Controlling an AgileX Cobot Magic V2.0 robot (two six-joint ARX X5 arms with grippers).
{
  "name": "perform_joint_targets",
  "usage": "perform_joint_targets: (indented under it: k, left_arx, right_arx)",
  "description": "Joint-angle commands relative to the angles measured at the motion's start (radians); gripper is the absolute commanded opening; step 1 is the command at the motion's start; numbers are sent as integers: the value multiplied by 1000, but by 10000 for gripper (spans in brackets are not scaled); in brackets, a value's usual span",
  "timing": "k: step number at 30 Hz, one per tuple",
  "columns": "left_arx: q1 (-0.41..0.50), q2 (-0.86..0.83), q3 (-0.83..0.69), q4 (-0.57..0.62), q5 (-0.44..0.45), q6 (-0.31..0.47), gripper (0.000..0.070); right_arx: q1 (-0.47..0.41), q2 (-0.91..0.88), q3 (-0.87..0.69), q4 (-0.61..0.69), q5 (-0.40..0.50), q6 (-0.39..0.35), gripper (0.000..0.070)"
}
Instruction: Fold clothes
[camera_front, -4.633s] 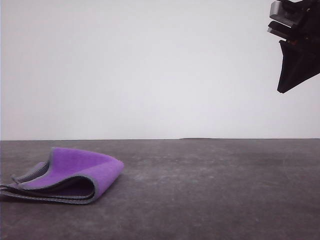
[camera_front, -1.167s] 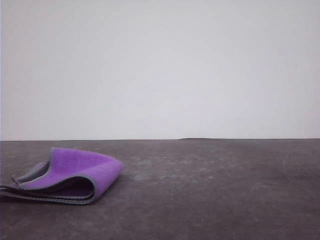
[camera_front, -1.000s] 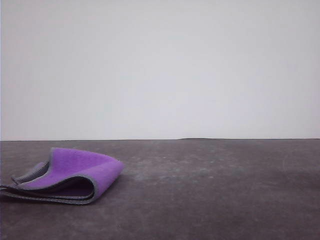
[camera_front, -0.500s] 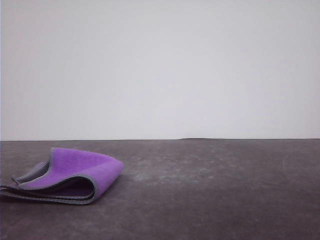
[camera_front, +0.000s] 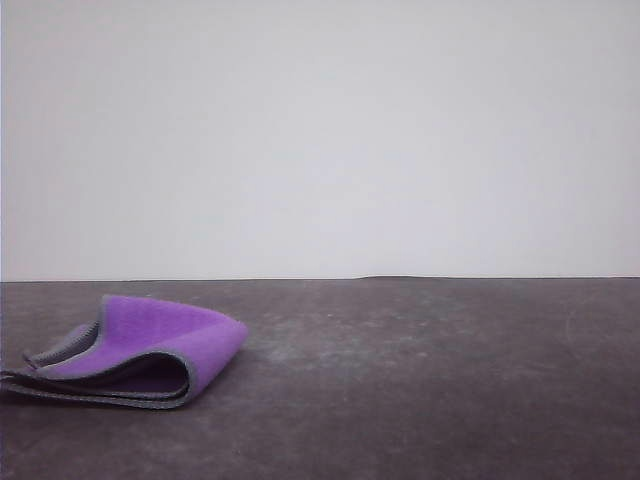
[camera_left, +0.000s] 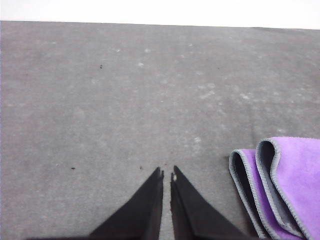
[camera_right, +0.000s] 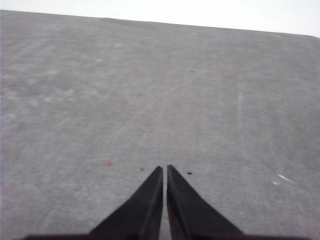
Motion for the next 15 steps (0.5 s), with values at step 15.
perform_joint_targets:
  k: [15]
  left_arx:
    - [-2,0,-19,-10,-3,-3,17]
  right_arx:
    - [0,-53,-21,17,33,35,7]
